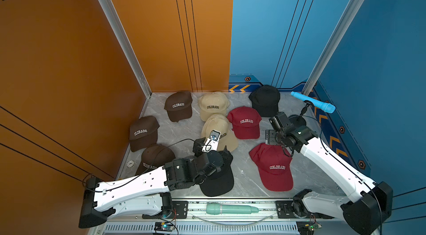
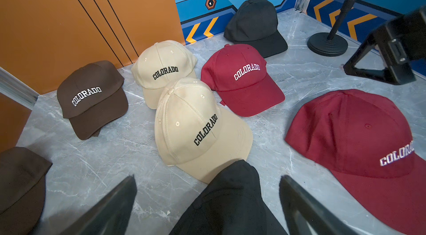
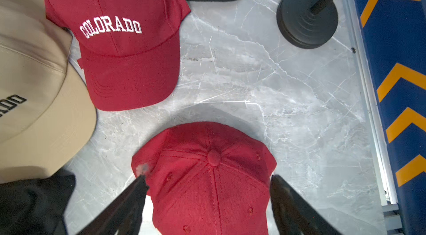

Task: Stack the baseball caps by color
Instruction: Pick up the baseball cap from the center of the board.

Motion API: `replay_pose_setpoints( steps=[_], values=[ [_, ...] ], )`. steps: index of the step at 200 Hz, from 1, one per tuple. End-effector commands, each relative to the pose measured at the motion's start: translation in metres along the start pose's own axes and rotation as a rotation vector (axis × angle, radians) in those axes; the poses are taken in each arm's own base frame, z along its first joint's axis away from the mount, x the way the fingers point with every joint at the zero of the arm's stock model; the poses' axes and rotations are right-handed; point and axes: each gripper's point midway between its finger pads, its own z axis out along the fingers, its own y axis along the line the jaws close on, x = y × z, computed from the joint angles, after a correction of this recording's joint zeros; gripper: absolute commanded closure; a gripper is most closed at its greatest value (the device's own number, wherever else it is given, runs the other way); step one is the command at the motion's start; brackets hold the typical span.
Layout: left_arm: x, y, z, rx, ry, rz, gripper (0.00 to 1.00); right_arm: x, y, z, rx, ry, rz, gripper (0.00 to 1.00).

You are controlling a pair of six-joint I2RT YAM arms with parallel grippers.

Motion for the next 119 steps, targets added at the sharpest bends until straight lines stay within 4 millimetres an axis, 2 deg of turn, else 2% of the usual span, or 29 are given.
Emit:
replay_pose_setpoints(
  steps=[1, 70, 119],
  values=[
    [-0.009, 0.010, -0.010, -0.016, -0.018, -0.028, 0.02, 0.017, -0.001, -0.002, -0.038, 0.079, 0.014, 0.15],
    [0.002, 0.022, -0.014, -0.014, -0.013, -0.073, 0.02, 0.031, -0.002, -0.002, -0.050, 0.144, 0.019, 0.12],
    [0.005, 0.030, -0.014, -0.029, -0.016, -0.073, 0.02, 0.030, -0.001, 0.005, -0.046, 0.159, 0.039, 0.10]
  ],
)
